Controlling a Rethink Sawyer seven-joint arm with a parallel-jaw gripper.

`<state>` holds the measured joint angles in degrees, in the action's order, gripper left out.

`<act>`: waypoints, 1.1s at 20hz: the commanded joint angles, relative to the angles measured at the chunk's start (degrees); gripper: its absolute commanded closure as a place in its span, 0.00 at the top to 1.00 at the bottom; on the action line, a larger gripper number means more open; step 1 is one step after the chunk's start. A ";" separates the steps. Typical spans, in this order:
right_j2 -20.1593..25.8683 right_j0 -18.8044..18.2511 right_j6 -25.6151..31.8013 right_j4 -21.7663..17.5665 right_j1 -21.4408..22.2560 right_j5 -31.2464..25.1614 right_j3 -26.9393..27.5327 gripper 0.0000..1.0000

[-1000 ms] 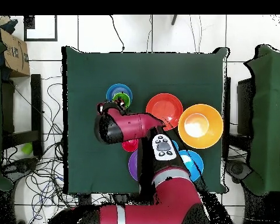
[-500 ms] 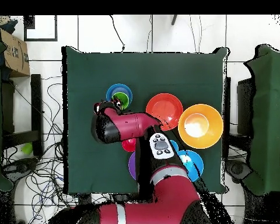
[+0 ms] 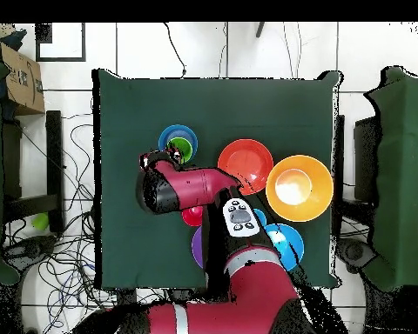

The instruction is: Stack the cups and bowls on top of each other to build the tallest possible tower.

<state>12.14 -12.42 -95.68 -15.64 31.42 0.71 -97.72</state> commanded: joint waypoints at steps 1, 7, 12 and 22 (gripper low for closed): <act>5.11 -1.28 -3.49 -2.14 -1.26 -5.36 -1.75 1.00; 4.95 -0.87 -3.37 -1.79 -1.49 -6.16 -1.17 1.00; 4.93 -1.05 -3.28 -1.90 -1.25 -6.28 -1.54 1.00; 5.47 -0.84 -3.71 -1.25 -1.62 -6.23 -0.79 1.00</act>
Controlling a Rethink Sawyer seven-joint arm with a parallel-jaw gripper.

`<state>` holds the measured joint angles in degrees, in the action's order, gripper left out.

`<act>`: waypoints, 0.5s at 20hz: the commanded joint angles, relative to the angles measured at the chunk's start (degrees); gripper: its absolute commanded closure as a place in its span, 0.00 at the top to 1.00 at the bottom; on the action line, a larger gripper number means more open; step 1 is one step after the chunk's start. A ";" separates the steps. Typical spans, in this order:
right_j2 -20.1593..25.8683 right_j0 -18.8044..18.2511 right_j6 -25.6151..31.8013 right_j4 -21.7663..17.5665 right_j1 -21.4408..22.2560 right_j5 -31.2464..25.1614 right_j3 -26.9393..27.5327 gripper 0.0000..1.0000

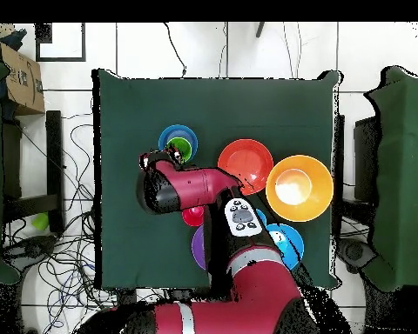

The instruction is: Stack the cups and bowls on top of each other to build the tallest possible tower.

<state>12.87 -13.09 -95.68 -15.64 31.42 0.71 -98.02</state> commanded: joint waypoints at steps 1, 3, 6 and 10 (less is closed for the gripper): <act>4.68 -0.17 -3.71 -1.25 -1.56 -6.24 -0.47 1.00; 4.59 -0.02 -3.88 -1.13 -1.61 -6.14 -0.39 1.00; 4.22 0.71 -4.19 -0.78 -2.03 -6.05 0.28 1.00; 4.01 1.15 -4.31 -0.55 -1.97 -6.31 0.41 1.00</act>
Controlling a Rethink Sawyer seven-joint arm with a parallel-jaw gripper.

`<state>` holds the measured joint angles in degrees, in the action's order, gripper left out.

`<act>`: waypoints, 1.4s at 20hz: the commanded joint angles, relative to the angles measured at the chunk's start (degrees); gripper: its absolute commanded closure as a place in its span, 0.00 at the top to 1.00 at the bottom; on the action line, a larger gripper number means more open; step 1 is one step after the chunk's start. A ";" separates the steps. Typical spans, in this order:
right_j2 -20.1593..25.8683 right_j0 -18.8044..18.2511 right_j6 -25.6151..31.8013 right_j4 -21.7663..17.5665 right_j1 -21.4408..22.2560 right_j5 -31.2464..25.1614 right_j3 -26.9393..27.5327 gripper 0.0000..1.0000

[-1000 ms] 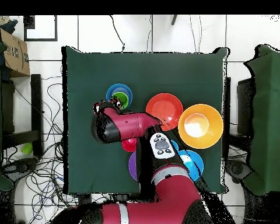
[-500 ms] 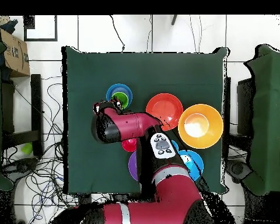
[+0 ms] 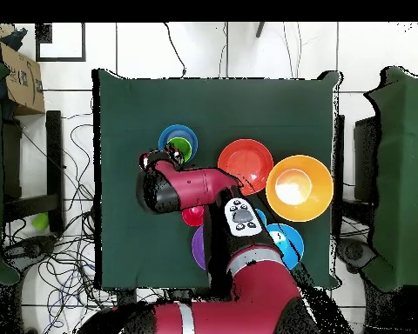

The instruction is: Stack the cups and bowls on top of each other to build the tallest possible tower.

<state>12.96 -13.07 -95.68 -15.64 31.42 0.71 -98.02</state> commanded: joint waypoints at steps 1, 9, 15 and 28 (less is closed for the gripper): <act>3.96 1.02 -4.23 -0.61 -1.95 -6.36 0.35 1.00; 3.67 2.01 -5.05 0.07 -2.28 -5.84 0.98 1.00; 3.83 1.96 -4.69 0.18 -2.00 -6.67 1.11 1.00; -2.89 5.69 1.08 0.43 8.06 -28.64 0.01 1.00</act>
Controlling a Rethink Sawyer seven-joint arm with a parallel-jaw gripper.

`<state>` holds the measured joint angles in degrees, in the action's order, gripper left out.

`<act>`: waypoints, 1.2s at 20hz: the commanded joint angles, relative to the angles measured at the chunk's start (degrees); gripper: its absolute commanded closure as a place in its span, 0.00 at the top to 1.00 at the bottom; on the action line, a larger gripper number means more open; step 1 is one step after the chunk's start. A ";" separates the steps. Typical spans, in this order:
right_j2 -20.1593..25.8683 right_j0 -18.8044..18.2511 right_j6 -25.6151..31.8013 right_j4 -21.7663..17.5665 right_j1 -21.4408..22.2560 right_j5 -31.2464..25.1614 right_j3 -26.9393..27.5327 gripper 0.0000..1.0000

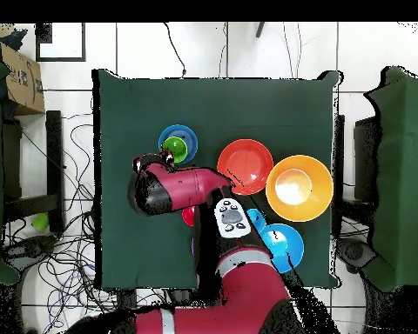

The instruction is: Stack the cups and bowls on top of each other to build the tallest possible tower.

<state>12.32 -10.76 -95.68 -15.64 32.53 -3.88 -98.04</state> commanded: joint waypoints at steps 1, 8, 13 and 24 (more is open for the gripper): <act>-2.20 3.33 1.25 0.39 7.86 -25.56 -0.02 1.00; 0.93 0.05 3.75 0.98 15.00 -38.37 1.06 1.00; 2.87 -1.44 5.74 1.69 17.70 -48.67 5.12 1.00; 5.90 -4.69 8.24 1.96 21.19 -53.51 6.54 1.00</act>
<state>12.31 -13.61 -95.68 -14.35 51.65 -49.46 -93.63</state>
